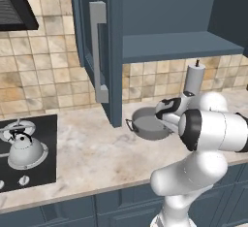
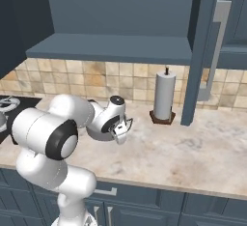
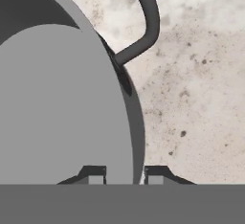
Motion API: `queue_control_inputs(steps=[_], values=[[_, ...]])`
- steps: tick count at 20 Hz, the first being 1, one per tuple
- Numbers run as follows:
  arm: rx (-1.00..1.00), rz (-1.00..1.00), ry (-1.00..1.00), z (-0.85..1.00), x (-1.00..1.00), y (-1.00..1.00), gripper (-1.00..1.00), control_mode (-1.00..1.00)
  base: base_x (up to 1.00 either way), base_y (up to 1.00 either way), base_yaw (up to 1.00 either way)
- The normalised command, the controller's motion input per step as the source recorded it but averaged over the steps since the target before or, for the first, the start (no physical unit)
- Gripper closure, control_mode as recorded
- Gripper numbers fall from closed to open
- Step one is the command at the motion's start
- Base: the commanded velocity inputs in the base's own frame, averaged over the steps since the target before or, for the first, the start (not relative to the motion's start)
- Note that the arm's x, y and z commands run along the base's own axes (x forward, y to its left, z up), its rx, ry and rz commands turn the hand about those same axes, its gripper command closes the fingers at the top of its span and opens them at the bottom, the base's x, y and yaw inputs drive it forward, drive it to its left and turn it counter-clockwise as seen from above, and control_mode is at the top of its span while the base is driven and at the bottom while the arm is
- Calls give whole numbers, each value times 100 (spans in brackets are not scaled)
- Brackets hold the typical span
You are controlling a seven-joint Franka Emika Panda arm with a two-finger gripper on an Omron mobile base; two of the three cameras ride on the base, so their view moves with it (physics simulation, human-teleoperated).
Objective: Pick the kettle from the cabinet and place it on a stove burner. Then pick the pot from the counter and place it on another stove burner. Finally, turn both burners on.
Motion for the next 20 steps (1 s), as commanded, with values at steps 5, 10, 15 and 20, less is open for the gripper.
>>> queue_control_inputs(steps=[5,10,15,20], values=[[1,0,1,0,0,0,100,-100,0,0,0],[1,0,0,0,0,0,100,-100,0,0,0],[0,-1,0,0,-3,0,100,-100,0,0,0],[-1,-1,-1,12,-16,0,100,-100,0,0,0]])
